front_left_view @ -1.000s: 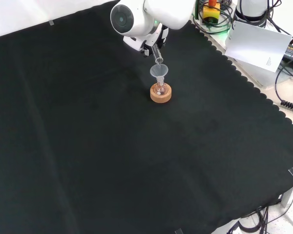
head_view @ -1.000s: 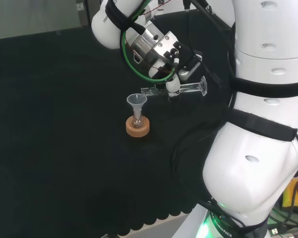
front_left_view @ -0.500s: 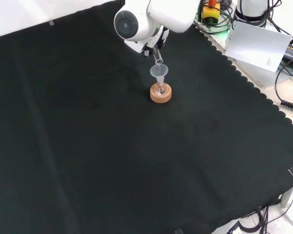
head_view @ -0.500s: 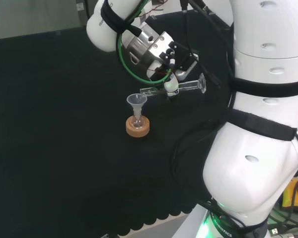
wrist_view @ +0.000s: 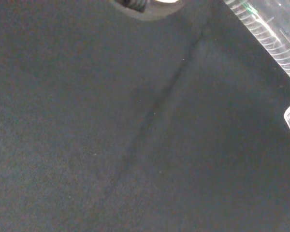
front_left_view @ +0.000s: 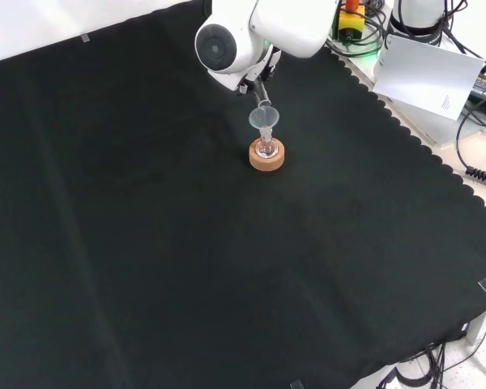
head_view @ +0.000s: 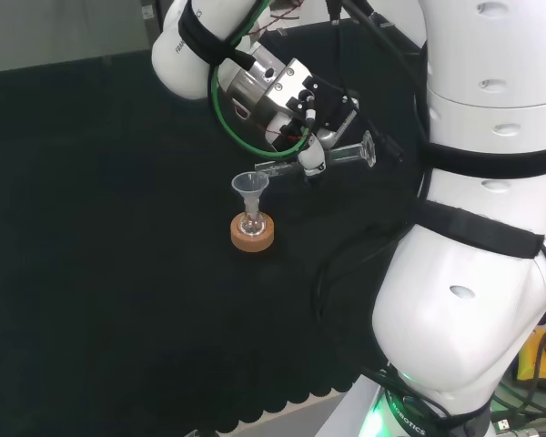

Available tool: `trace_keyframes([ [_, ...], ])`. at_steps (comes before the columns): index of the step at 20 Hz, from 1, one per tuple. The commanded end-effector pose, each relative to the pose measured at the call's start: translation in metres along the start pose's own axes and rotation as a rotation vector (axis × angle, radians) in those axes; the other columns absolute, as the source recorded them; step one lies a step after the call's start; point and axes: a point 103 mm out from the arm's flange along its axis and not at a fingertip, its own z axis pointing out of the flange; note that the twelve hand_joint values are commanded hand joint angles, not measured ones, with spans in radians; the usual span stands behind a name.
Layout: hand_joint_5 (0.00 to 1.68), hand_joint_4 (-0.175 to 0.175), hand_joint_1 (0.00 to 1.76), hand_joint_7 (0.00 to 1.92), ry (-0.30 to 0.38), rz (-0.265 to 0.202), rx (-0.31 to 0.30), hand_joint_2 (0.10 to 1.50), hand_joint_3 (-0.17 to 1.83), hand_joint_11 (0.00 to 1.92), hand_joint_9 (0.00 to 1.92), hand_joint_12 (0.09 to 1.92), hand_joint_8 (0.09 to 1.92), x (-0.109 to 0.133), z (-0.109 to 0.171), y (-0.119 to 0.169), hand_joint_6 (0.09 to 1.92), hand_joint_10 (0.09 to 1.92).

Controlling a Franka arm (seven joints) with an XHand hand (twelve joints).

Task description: Pour the water from the graduated cylinder into the round-bottom flask.

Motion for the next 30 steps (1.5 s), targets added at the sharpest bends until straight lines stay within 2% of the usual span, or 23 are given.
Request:
trace_keyframes([
  [1, 1.11, 0.026, 1.25, 1.19, -0.015, 0.01, 0.0, 1.05, -0.01, 1.21, 1.47, 0.73, 0.64, 0.002, -0.004, -0.001, 0.87, 0.09],
  [6, 1.11, 0.036, 1.25, 1.19, -0.039, 0.022, 0.001, 1.05, -0.01, 1.21, 1.47, 0.73, 0.64, 0.003, -0.007, -0.002, 0.87, 0.09],
  [7, 1.1, -0.04, 1.26, 1.16, -0.043, 0.024, 0.001, 1.05, -0.01, 1.21, 1.47, 0.73, 0.7, 0.002, -0.007, -0.002, 0.86, 0.09],
  [8, 1.09, -0.101, 1.27, 1.14, -0.048, 0.027, 0.003, 1.06, 0.0, 1.21, 1.47, 0.73, 0.76, 0.002, -0.006, -0.001, 0.86, 0.09],
  [9, 1.08, -0.138, 1.27, 1.12, -0.049, 0.028, 0.005, 1.06, 0.0, 1.21, 1.47, 0.73, 0.79, 0.002, -0.006, -0.001, 0.86, 0.09],
  [11, 1.07, -0.167, 1.28, 1.11, -0.053, 0.031, 0.008, 1.06, 0.0, 1.2, 1.47, 0.73, 0.83, 0.003, -0.007, 0.0, 0.86, 0.09],
  [13, 1.07, -0.174, 1.28, 1.11, -0.044, 0.027, 0.005, 1.07, 0.0, 1.2, 1.47, 0.73, 0.83, 0.003, -0.006, 0.0, 0.86, 0.09],
  [15, 1.09, -0.039, 1.26, 1.15, -0.038, 0.026, -0.004, 1.06, 0.0, 1.2, 1.47, 0.73, 0.72, 0.002, -0.006, -0.001, 0.87, 0.09],
  [16, 1.1, -0.003, 1.26, 1.17, -0.03, 0.025, -0.011, 1.05, 0.0, 1.2, 1.48, 0.73, 0.69, 0.001, -0.005, -0.001, 0.88, 0.09],
  [17, 1.1, 0.016, 1.25, 1.17, -0.019, 0.022, -0.019, 1.05, 0.0, 1.2, 1.48, 0.73, 0.67, -0.001, -0.004, -0.002, 0.88, 0.09],
  [20, 1.11, 0.033, 1.25, 1.18, 0.003, 0.018, -0.044, 1.05, -0.01, 1.2, 1.48, 0.73, 0.65, -0.004, -0.002, -0.004, 0.88, 0.09],
  [26, 1.11, 0.035, 1.25, 1.18, 0.172, -0.038, -0.173, 1.05, -0.01, 1.2, 1.48, 0.73, 0.65, -0.015, 0.003, -0.012, 0.88, 0.09],
  [30, 1.11, 0.035, 1.25, 1.18, 0.216, -0.052, -0.228, 1.05, -0.01, 1.21, 1.48, 0.73, 0.65, -0.02, 0.004, -0.014, 0.88, 0.09],
])
